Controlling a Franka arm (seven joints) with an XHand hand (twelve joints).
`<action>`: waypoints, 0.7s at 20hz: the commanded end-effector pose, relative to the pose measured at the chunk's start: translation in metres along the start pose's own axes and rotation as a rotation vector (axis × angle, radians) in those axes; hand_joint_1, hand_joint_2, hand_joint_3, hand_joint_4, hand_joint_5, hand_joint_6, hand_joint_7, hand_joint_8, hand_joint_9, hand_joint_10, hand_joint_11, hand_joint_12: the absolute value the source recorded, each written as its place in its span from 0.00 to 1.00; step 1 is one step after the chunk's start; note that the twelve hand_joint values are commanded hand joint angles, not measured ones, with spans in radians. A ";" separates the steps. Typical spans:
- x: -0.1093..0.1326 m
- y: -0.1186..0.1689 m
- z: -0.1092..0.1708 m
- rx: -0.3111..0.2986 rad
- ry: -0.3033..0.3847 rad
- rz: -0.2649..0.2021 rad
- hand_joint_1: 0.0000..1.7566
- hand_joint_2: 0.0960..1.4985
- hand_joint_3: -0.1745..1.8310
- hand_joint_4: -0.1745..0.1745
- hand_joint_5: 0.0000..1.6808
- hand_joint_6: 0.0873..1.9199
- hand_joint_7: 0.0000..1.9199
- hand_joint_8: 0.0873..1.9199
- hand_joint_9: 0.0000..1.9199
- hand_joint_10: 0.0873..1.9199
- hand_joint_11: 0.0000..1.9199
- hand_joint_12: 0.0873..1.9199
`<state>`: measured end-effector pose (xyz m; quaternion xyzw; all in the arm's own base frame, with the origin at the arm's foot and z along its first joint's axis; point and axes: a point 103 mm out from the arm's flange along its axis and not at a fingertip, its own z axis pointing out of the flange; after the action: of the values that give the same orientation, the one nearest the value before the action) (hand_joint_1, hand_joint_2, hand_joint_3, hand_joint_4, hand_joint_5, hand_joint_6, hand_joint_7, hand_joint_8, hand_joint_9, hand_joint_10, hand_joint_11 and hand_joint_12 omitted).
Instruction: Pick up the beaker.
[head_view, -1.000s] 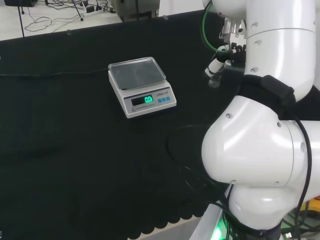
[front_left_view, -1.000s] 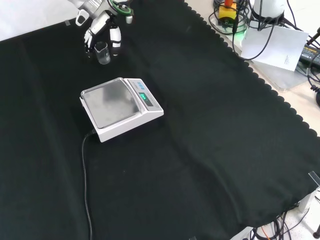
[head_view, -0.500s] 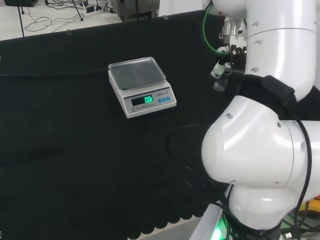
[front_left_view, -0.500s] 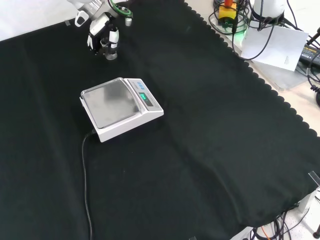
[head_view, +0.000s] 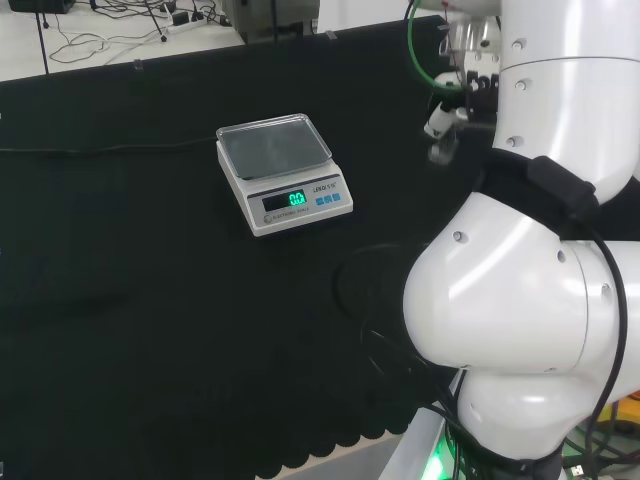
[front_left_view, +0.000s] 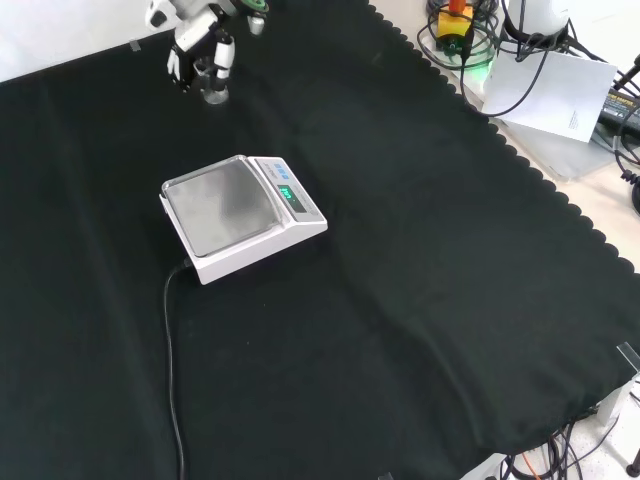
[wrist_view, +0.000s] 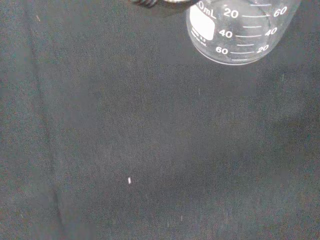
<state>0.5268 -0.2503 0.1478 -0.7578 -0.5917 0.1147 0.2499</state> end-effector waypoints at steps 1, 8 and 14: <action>0.031 -0.047 -0.061 -0.074 -0.178 -0.076 0.64 0.79 0.09 0.00 0.49 0.63 0.38 0.45 0.52 0.36 0.54 0.39; 0.058 -0.101 -0.085 -0.171 -0.262 -0.163 0.64 0.78 0.09 0.00 0.49 0.63 0.40 0.45 0.53 0.37 0.55 0.39; 0.076 -0.126 -0.104 -0.215 -0.282 -0.204 0.64 0.78 0.09 0.00 0.50 0.62 0.41 0.44 0.53 0.37 0.55 0.39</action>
<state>0.5047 -0.2114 0.2726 -0.7257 -0.6609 0.1286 0.1413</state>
